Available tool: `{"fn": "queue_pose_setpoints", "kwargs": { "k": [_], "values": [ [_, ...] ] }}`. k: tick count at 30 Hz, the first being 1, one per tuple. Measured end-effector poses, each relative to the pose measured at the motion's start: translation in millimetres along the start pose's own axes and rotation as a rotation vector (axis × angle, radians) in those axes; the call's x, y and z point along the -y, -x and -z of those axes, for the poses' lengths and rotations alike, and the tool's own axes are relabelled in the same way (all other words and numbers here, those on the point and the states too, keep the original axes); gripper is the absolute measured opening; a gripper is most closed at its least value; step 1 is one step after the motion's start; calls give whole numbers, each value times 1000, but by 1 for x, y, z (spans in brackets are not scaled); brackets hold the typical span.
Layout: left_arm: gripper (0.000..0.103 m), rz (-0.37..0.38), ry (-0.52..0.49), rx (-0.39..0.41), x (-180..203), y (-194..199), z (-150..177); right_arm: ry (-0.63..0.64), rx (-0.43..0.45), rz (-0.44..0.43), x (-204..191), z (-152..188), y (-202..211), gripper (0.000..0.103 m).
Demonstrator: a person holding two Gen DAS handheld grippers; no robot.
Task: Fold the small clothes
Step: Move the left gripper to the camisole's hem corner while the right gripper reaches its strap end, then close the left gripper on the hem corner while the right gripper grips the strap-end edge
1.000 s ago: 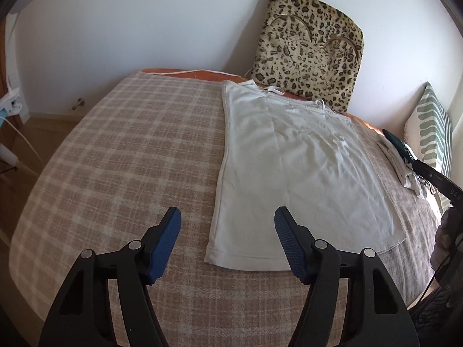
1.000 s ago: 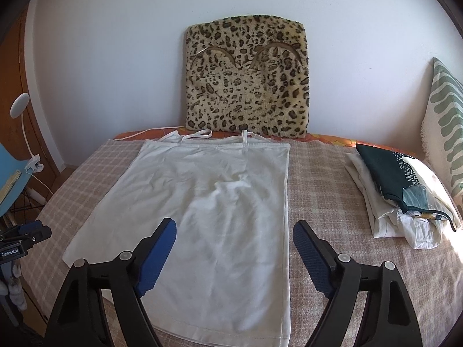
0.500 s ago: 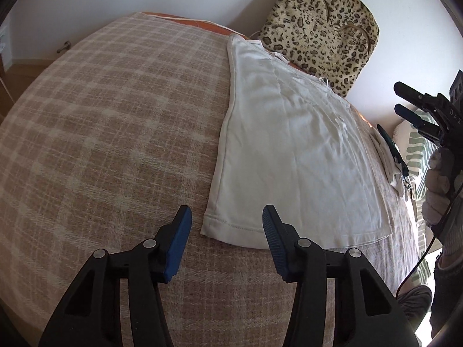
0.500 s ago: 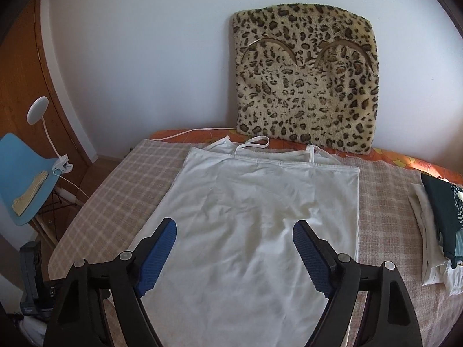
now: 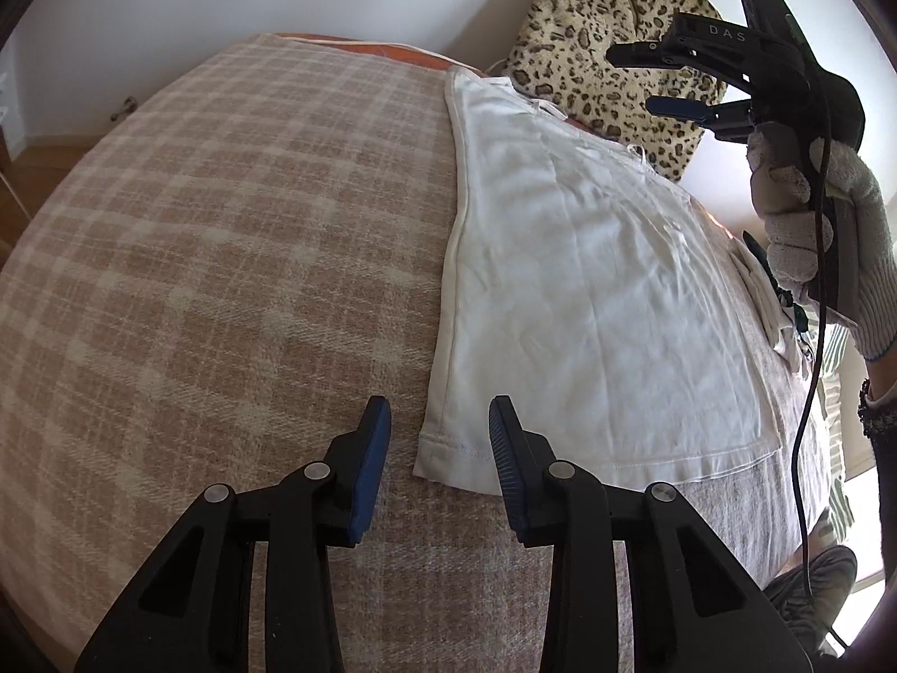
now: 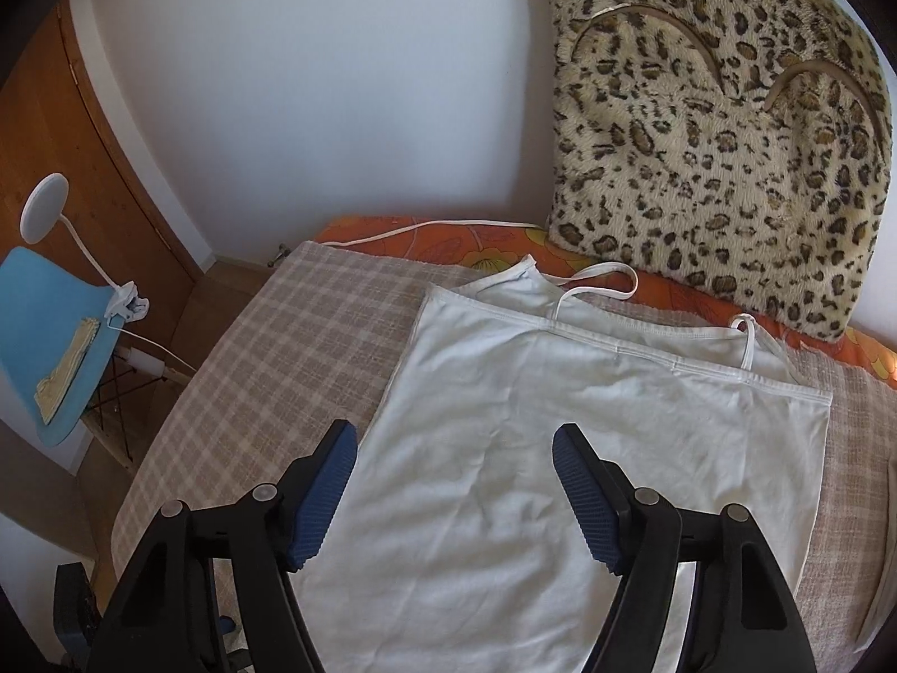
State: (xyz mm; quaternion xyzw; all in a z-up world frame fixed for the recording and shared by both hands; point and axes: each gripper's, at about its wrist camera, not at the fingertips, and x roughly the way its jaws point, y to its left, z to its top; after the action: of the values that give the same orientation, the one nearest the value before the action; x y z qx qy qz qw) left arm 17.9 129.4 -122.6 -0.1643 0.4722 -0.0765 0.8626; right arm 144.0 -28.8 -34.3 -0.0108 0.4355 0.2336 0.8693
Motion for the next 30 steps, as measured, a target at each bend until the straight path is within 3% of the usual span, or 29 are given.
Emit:
{"fn": "queue_pose_setpoints", "kwargs": {
  "k": [11,14,17,20,30],
  "values": [
    [33,36,-32,-5,9,-6,-4,-18,-51,22,-26,-53,-78,72],
    [33,43,-30,0,10,-9,-5,-34,-72,21,-33,-66,-102,67],
    [26,67,-16,-1,7,-10,-7,-25,-107,25,-42,-74,-128,59],
    [12,121,8,-11,2,-14,-8,1,-147,35,-53,-75,-151,49],
    [6,124,-25,-7,12,-20,-10,50,-201,148,-67,-74,-195,41]
  ]
}}
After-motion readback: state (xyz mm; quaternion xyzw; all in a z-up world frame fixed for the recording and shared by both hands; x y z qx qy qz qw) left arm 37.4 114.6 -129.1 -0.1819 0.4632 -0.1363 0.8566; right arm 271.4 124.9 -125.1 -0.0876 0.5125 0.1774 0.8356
